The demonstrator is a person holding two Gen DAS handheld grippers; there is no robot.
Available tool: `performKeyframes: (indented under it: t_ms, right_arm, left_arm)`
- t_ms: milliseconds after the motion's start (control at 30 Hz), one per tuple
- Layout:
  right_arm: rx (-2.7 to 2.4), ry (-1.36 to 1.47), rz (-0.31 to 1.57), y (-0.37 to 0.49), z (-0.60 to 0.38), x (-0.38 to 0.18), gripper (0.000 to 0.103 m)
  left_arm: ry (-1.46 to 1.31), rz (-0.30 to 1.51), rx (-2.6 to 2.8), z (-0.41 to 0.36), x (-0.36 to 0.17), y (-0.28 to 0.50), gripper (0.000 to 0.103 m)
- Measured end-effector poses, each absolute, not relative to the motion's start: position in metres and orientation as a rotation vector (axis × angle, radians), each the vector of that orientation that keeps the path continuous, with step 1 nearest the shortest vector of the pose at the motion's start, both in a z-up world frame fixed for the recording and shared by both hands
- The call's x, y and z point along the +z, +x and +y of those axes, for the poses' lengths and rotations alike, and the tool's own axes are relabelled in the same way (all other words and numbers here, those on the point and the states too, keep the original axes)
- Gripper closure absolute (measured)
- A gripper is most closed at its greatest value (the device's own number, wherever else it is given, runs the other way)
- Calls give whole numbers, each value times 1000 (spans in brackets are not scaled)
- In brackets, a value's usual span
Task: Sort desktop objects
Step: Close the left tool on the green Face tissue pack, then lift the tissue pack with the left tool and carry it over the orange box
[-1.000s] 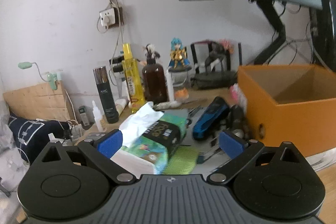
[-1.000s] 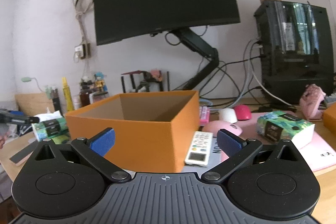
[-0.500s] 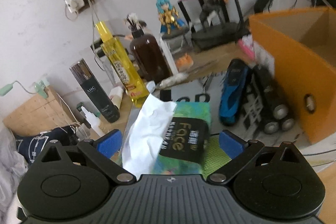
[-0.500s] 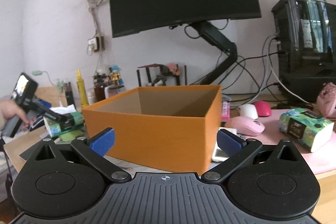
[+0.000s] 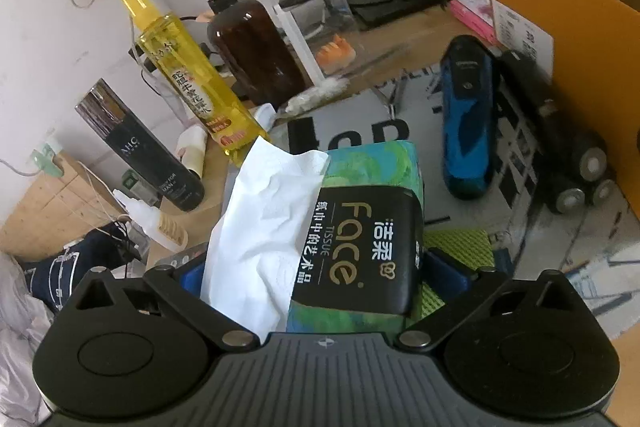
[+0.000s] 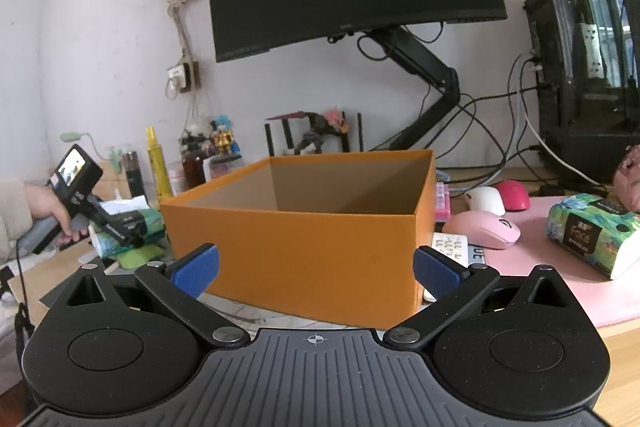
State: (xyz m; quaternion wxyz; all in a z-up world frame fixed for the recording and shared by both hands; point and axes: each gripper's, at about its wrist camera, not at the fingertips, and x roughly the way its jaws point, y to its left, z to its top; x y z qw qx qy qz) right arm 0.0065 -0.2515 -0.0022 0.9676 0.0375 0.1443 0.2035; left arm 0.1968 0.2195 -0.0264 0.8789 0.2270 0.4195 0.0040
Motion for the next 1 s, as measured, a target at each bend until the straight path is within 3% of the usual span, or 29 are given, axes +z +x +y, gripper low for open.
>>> performKeyframes:
  t_ms: [333, 867, 1000]
  right_arm:
    - [413, 73, 299, 6, -249, -3, 0]
    - [423, 74, 313, 7, -249, -6, 0]
    - [427, 70, 314, 4, -249, -7, 0]
  left_arm:
    - [425, 858, 88, 232, -17, 209, 0]
    - [61, 885, 217, 281, -33, 204, 0]
    - [54, 858, 240, 282, -32, 200, 14]
